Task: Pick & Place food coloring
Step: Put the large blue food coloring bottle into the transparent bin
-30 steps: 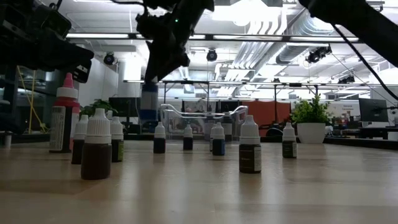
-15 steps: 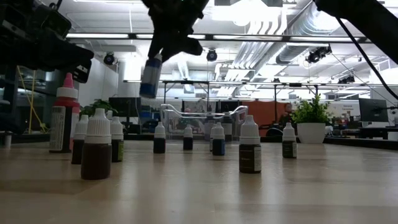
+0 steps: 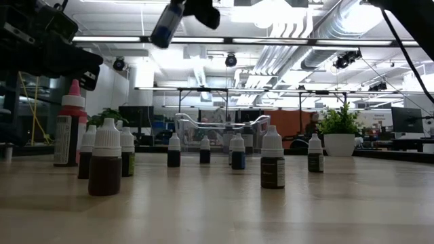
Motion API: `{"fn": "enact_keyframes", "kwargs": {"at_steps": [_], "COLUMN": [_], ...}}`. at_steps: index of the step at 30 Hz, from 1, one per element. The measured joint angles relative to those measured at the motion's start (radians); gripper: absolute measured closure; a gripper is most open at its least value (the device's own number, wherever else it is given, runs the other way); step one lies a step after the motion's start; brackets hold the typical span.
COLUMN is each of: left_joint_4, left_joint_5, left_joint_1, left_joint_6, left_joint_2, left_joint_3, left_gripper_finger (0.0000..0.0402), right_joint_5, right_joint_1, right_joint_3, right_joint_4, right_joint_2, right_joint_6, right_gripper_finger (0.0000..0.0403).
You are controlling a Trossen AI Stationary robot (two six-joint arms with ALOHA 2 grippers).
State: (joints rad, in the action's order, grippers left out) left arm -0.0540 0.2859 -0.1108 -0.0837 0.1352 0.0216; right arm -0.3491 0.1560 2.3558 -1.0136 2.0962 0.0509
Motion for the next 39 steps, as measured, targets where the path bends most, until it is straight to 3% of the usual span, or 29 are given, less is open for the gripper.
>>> {"fn": "enact_keyframes", "kwargs": {"at_steps": [7,17,28,39], "left_joint_4": [0.0,0.0,0.0,0.0], "left_joint_5": [0.0,-0.008,-0.008,-0.009], "left_joint_1": [0.0,0.0,0.0,0.0], "left_joint_6": [0.0,0.0,0.0,0.0], "left_joint_2": [0.0,0.0,0.0,0.0], "left_joint_3": [0.0,0.0,0.0,0.0], "left_gripper_finger": [0.0399,0.0399,0.0399,0.0399], "right_joint_5": [0.026,0.207,0.644,0.623], "right_joint_1": [0.041,0.129,0.257,0.295], "right_joint_3": [0.0,0.0,-0.111,-0.379], "right_joint_4": [0.032,0.099,0.128,0.326], "right_joint_2": [-0.041,-0.06,-0.061,-0.06], "right_joint_6": [-0.033,-0.034,0.163,0.376], "right_gripper_finger": [0.0293,0.029,0.029,0.0288]}}
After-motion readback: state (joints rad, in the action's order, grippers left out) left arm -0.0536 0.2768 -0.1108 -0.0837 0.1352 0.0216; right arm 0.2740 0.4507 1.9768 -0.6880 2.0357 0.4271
